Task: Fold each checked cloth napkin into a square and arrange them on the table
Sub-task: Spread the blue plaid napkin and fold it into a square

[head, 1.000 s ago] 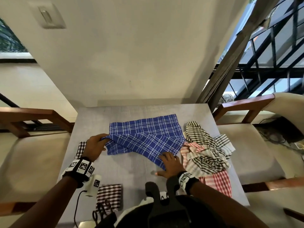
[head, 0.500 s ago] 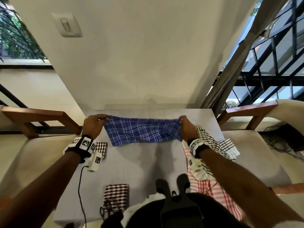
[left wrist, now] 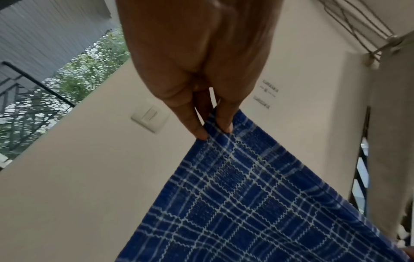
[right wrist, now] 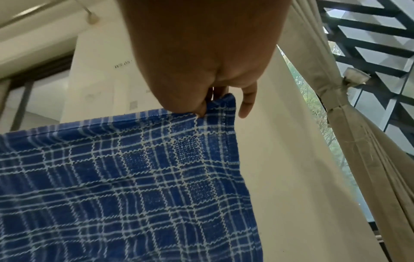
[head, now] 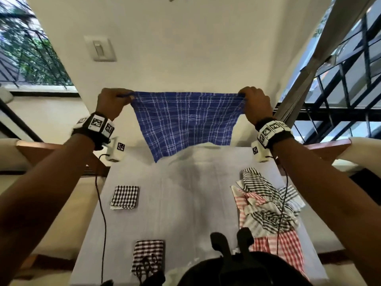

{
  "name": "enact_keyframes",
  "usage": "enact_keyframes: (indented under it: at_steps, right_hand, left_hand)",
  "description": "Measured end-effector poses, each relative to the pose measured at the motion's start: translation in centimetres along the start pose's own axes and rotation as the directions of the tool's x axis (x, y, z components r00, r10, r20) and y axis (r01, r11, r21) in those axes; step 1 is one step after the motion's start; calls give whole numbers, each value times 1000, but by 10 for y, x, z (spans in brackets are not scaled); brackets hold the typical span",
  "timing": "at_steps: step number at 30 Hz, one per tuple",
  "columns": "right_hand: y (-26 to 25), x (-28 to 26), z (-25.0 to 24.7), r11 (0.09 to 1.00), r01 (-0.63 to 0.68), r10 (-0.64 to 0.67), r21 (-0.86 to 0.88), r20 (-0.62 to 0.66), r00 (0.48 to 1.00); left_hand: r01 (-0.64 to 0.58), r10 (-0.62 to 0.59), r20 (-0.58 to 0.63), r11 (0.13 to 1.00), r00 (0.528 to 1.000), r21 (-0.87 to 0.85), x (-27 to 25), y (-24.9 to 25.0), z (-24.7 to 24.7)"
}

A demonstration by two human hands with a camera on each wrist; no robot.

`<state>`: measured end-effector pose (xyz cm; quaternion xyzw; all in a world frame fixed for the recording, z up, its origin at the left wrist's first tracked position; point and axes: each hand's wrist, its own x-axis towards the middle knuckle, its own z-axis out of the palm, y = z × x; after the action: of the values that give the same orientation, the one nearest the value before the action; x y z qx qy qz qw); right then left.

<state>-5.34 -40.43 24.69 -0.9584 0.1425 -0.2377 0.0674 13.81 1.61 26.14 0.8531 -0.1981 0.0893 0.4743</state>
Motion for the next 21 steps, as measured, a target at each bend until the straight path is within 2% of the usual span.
enact_keyframes:
  at_steps: [3, 5, 8, 11, 15, 18, 21]
  right_hand:
    - [3, -39, 10, 999, 34, -32, 23, -73, 997]
    - [9, -77, 28, 997, 71, -67, 43, -90, 994]
    - [19, -139, 67, 985, 88, -78, 146, -73, 994]
    - [21, -198, 98, 977, 88, -102, 195, 61, 993]
    - [28, -265, 138, 971, 74, -127, 225, 234, 964]
    - [38, -302, 156, 971, 15, -99, 239, 343, 934]
    - [42, -327, 153, 968, 8, -108, 252, 385, 917]
  left_hand:
    - [-79, 79, 1, 997, 997, -24, -32, -1, -4]
    - [-70, 71, 22, 996, 997, -47, -66, -13, -3]
    - [-32, 30, 97, 999, 995, 22, -126, -48, 6]
    - [5, -13, 209, 999, 978, 41, -188, -89, 23]
    - [134, -161, 294, 985, 942, 110, -260, -138, 49]
    - [188, -239, 357, 967, 903, 172, -298, -164, 62]
    - [175, -241, 394, 965, 887, 197, -319, -176, 67]
